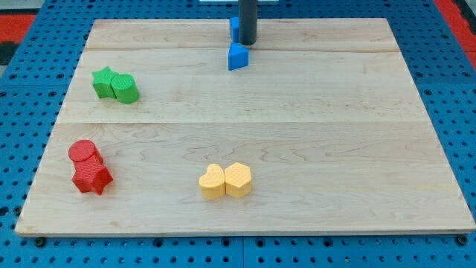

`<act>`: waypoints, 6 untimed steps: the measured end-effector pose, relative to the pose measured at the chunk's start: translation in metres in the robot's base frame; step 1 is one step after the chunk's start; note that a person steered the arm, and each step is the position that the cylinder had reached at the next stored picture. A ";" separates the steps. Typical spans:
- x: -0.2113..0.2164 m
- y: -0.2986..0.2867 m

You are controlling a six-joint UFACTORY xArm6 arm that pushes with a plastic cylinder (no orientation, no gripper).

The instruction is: Place the blue cube diagonally towards top left to the blue triangle

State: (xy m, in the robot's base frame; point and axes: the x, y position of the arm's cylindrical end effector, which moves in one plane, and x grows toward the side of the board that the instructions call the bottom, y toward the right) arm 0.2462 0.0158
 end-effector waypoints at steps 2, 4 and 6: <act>-0.010 -0.010; -0.049 0.065; -0.053 0.000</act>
State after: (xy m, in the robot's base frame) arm 0.1937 0.0162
